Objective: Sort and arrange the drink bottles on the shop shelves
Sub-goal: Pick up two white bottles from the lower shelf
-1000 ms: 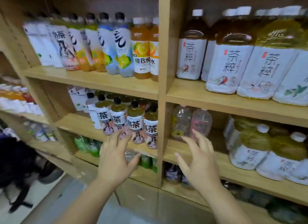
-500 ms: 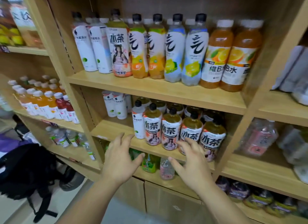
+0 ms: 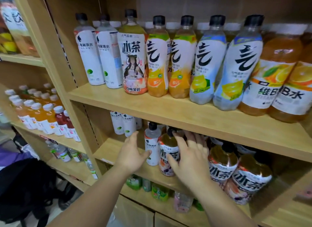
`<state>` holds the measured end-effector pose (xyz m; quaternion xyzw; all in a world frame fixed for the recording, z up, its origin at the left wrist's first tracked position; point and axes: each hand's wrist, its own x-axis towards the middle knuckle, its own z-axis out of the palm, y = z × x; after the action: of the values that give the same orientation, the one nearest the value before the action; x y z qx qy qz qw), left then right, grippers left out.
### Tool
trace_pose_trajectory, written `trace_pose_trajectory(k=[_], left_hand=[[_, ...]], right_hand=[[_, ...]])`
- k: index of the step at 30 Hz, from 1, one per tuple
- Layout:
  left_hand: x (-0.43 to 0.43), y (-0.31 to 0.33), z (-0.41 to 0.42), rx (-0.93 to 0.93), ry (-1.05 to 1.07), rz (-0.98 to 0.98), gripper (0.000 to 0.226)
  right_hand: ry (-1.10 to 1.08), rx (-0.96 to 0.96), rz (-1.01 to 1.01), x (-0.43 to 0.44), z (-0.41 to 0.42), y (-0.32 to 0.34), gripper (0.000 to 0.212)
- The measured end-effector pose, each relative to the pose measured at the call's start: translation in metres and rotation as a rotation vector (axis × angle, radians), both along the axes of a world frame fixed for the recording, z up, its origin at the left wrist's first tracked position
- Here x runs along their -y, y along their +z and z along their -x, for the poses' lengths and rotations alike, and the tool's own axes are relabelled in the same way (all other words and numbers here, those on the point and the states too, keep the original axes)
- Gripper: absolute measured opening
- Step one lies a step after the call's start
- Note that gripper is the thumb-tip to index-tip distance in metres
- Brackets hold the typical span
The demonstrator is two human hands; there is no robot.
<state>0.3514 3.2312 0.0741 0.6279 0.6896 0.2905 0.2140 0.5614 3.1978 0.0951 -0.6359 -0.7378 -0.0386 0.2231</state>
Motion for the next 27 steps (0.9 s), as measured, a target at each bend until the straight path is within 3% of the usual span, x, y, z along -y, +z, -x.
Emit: trace_pose_trajectory(k=[6, 10, 14, 18, 21, 24, 27], left_hand=[[-0.031, -0.016, -0.007, 0.197, -0.081, -0.004, 0.066], [-0.050, -0.014, -0.011, 0.178, -0.128, -0.034, 0.047], [-0.054, -0.025, 0.004, 0.146, -0.191, -0.047, 0.037], [-0.049, -0.036, 0.044, 0.226, -0.194, -0.085, 0.033], [-0.049, -0.041, 0.086, 0.249, -0.201, -0.102, 0.042], [-0.059, -0.037, 0.126, 0.175, -0.196, -0.113, 0.066], [-0.067, -0.030, 0.157, 0.173, -0.232, -0.145, 0.052]], right_hand=[[-0.051, 0.121, -0.113, -0.010, 0.003, -0.017, 0.061], [-0.089, 0.126, -0.118, -0.011, 0.008, -0.019, 0.056], [-0.170, 0.017, -0.215, -0.006, 0.027, -0.017, 0.048], [-0.140, -0.117, -0.333, -0.003, 0.068, -0.014, 0.039], [-0.047, -0.248, -0.227, -0.011, 0.112, -0.022, 0.039], [-0.015, -0.313, 0.107, -0.030, 0.153, -0.038, 0.060], [0.000, -0.450, 0.352, -0.055, 0.188, -0.059, 0.080]])
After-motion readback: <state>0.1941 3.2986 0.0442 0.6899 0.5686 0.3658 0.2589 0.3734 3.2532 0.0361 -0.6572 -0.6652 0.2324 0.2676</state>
